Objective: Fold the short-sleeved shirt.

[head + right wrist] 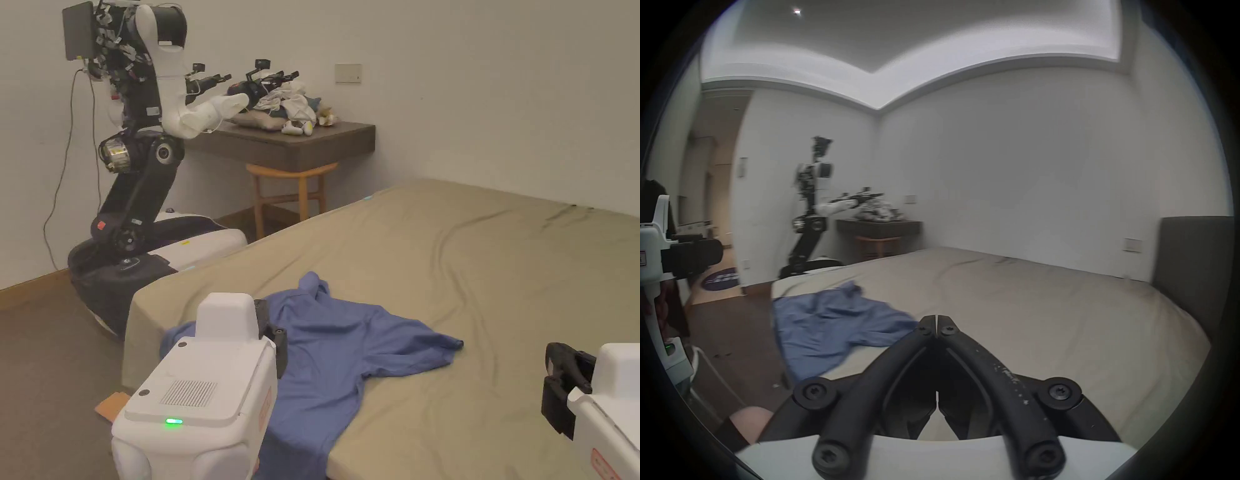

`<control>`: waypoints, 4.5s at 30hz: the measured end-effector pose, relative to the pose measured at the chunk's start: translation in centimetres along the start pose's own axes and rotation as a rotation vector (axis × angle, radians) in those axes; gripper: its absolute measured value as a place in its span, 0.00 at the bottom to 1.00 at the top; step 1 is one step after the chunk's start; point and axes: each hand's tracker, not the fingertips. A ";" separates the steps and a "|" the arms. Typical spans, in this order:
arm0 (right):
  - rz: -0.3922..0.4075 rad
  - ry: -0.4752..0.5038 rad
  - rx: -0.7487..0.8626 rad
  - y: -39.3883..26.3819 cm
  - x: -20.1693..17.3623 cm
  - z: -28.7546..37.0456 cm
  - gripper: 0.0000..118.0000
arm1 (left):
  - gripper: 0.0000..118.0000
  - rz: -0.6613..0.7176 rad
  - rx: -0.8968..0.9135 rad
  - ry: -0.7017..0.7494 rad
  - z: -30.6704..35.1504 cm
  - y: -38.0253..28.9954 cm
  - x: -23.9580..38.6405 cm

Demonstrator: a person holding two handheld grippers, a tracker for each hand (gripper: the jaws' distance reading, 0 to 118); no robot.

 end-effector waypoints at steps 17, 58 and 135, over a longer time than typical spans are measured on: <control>0.092 0.069 -0.213 -5.7 4.1 -9.1 0.01 | 0.00 -0.083 -0.510 -0.219 -30.6 -7.3 4.7; 0.057 -0.133 -0.200 -4.8 13.0 3.5 0.01 | 0.03 -0.118 -0.160 -0.564 -26.8 13.8 23.1; -0.203 -0.566 -0.195 -11.2 23.8 19.5 0.01 | 0.02 -0.212 -0.603 -0.770 -31.3 -7.3 37.7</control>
